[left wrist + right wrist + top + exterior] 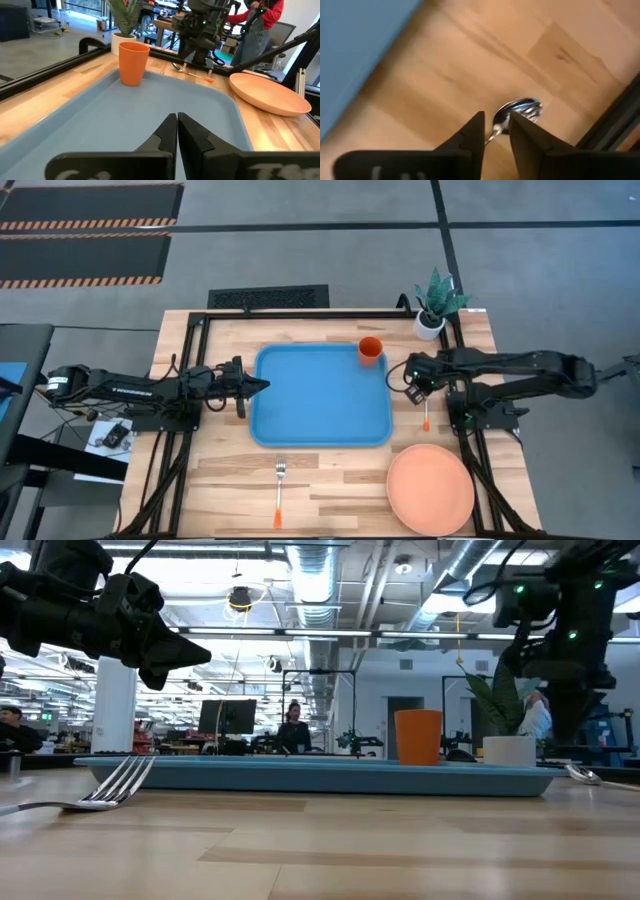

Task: Pick and place plate/cup/fork/spoon on tray
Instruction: Put the orange spoon on the blue tray

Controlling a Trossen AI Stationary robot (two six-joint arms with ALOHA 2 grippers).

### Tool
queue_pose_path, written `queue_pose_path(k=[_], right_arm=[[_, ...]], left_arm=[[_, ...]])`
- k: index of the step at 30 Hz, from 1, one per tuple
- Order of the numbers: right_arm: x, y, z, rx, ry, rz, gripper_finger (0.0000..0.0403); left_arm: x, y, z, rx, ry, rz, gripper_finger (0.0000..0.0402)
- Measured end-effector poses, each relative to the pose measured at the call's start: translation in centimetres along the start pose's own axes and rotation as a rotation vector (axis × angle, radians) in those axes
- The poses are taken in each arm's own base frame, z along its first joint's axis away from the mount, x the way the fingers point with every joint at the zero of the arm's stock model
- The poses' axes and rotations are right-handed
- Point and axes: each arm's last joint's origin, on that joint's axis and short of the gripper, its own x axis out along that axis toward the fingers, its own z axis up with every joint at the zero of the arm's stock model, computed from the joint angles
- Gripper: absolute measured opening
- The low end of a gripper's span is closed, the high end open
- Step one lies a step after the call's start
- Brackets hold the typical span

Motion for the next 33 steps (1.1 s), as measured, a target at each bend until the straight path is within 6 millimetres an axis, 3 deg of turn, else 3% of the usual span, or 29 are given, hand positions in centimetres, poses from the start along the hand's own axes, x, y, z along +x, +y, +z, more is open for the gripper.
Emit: queue_pose_path(k=[8,14,20,33], right_arm=[[2.0,-2.0,1.7,0.101,0.117,-0.076,0.0196],[2.9,-3.1,3.1,0.143,0.21,-0.016,0.0222],[3.8,-4.0,4.0,0.15,0.297,0.036,0.0213],[5.8,-5.2,4.5,0.193,0.418,0.044,0.0155]], left_arm=[[0.0,0.0,-0.1,0.002,0.005,0.001,0.0002],[0.0,0.0,-0.1,0.02,0.007,0.001,0.0002],[0.0,0.0,-0.1,0.034,0.006,0.008,0.0002],[0.0,0.0,-0.1,0.045,0.007,0.009,0.0002]])
